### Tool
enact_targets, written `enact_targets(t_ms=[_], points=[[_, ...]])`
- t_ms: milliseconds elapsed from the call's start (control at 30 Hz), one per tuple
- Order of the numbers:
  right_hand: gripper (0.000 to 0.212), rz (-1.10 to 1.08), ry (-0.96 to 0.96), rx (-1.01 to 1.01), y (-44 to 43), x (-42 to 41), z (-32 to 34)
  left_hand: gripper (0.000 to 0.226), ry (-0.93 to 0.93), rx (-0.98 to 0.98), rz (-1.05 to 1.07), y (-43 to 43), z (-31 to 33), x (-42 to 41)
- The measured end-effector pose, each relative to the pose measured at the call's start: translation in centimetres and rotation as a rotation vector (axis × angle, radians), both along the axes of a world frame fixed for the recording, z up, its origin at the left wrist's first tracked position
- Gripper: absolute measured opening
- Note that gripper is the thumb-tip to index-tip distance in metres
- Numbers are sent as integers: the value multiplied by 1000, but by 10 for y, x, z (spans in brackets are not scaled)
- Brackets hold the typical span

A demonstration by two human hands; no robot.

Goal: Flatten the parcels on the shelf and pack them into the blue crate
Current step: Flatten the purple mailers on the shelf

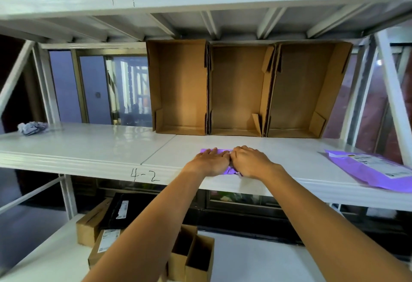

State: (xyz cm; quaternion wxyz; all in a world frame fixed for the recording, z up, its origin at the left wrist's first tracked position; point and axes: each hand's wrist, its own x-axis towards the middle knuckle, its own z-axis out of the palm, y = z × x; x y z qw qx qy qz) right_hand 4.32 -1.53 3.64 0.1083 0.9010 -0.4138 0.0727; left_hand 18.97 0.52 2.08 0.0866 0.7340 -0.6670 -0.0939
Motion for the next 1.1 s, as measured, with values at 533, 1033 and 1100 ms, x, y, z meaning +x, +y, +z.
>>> enact_targets(t_ms=[533,1033,1100], points=[[43,-87,-253,152,-45,18,-8,64,-77,-42,-54,-30,-2,8],[47,-500,-1100,303,-49,-5,-5,69,28,-210,243,-32,2,17],[52,-528,-1073,345,-48,-5,-7,65,76,-222,270,-31,2,15]])
